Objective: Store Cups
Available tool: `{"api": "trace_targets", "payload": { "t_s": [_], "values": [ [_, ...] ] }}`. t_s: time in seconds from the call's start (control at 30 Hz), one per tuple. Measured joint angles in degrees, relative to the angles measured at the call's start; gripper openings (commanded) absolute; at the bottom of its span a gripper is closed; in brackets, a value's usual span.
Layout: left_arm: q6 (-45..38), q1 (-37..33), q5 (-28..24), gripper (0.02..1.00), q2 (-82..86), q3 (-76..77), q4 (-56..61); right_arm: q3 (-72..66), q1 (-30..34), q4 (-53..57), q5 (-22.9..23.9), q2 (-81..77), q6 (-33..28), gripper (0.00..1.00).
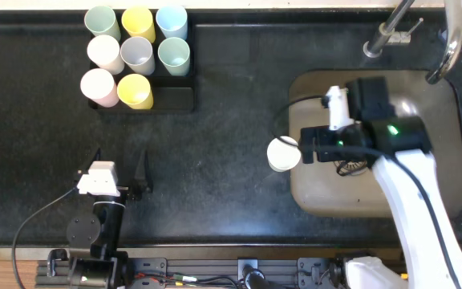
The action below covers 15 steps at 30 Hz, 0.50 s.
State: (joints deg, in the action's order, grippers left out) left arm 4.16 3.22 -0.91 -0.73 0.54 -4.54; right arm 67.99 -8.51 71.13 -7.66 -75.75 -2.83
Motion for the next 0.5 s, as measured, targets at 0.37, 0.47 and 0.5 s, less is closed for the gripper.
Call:
{"api": "trace_targets", "payload": {
  "t_s": [0.37, 0.47, 0.5],
  "values": [
    [0.0, 0.0, 0.0, 1.0, 0.0, 0.0, 0.0, 0.17, -5.01, -1.51, -0.87, -15.8, 0.37, 0.945],
    [0.0, 0.0, 0.0, 1.0, 0.0, 0.0, -0.02, 0.2, -5.03, -2.19, -0.02, -17.59, 0.79, 0.827],
    [0.0, 0.0, 0.0, 1.0, 0.0, 0.0, 0.0, 0.22, -5.03, -2.29, 0.24, -18.08, 0.92, 0.757]
  ]
}}
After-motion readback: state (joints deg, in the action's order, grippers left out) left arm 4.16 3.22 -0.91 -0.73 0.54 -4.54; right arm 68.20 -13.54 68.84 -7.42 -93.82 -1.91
